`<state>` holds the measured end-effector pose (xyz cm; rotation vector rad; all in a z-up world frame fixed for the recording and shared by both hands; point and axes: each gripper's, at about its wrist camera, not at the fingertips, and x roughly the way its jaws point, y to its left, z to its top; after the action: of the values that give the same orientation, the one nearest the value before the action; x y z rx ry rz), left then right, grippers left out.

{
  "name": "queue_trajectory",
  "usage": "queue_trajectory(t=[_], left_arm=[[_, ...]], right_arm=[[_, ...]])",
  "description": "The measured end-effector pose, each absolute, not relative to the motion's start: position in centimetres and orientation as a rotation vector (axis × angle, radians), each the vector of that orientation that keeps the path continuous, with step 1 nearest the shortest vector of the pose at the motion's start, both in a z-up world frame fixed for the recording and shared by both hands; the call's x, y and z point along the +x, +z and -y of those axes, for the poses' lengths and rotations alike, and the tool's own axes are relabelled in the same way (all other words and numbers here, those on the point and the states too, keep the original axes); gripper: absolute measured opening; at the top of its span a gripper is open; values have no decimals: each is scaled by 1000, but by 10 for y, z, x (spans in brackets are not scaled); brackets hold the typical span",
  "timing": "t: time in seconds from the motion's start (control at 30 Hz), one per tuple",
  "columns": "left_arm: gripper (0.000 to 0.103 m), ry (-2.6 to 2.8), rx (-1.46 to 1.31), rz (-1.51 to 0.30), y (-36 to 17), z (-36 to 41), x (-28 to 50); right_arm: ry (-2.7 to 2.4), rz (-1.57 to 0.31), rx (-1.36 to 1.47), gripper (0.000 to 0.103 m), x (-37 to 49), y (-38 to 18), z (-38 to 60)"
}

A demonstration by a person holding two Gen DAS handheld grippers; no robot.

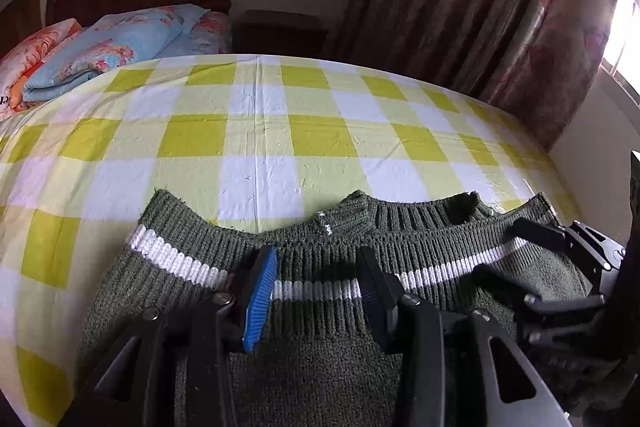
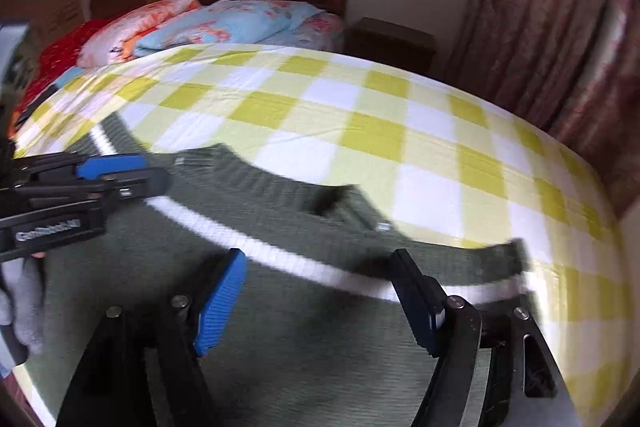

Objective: Fold small clothes
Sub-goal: 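Carry the held hem with both grippers over the body toward the collar, then lower the hem near the collar and open both grippers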

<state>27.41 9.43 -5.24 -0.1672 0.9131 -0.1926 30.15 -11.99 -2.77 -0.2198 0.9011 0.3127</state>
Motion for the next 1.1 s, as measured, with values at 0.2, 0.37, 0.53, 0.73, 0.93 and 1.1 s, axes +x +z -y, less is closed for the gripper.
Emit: queue_trajectory(t=[0.2,0.37,0.53,0.73,0.93,1.1], left_arm=[[43,-179,-147,-917,-53,-92,275],[43,-169,-133,-918,-53,-90,275],[43,-155,-104,-918,-53,-86,274],[43,-155,-104,-914,-53,-87,274],[43,-157,-111,-914,-53,-87,274],[43,-155,-106,-915,-53,-86,274]], right_arm=[[106,-981,24,103,330,-33,218],[90,-784,-75,103,298,-1,190],[330,-742,-274,103,268,13,103],[364,-896,-245,103,280,-32,90],[166,-932,-120,103,298,-32,159],[190,-944,-52,103,300,-34,176]])
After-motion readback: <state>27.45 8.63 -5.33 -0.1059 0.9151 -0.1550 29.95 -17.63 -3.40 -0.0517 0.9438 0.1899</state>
